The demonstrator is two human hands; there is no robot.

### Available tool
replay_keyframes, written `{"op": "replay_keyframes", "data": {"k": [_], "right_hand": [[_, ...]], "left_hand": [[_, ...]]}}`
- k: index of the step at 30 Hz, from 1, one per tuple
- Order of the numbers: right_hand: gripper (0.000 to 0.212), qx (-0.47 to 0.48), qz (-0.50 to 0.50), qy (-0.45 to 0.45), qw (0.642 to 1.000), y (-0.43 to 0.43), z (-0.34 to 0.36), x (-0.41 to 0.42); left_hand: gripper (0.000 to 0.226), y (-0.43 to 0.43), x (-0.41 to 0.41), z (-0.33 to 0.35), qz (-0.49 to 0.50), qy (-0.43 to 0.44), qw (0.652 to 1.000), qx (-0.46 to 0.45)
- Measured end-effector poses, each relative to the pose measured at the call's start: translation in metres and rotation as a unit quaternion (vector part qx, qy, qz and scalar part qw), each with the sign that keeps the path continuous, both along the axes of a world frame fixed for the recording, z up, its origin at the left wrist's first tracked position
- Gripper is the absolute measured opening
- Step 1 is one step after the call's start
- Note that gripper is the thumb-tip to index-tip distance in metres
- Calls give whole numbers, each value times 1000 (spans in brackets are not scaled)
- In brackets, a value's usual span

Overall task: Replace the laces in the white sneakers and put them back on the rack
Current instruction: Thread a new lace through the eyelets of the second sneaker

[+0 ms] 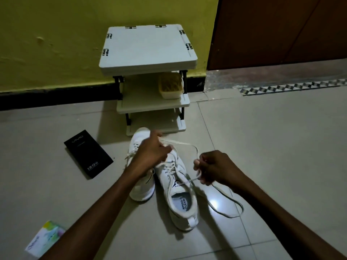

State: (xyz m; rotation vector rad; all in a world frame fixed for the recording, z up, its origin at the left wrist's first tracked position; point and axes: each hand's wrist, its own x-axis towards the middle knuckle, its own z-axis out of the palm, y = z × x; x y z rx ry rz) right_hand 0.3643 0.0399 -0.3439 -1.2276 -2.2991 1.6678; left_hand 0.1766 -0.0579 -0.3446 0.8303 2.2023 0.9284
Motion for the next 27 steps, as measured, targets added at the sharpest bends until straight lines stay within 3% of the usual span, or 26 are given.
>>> {"op": "replay_keyframes", "data": {"k": [4, 7, 15, 27], "right_hand": [[14, -134, -99, 112, 980, -11, -5, -16], [13, -162, -125, 128, 970, -13, -11, -20], [8, -161, -211, 104, 958, -17, -34, -23], [17, -158, -271, 102, 944, -18, -38, -24]], "left_hand": [[80, -12, 24, -8, -150, 147, 961, -178], [77, -16, 38, -15, -195, 170, 938, -230], [45, -22, 31, -16, -173, 164, 956, -170], [17, -23, 33, -20, -140, 98, 981, -92]]}}
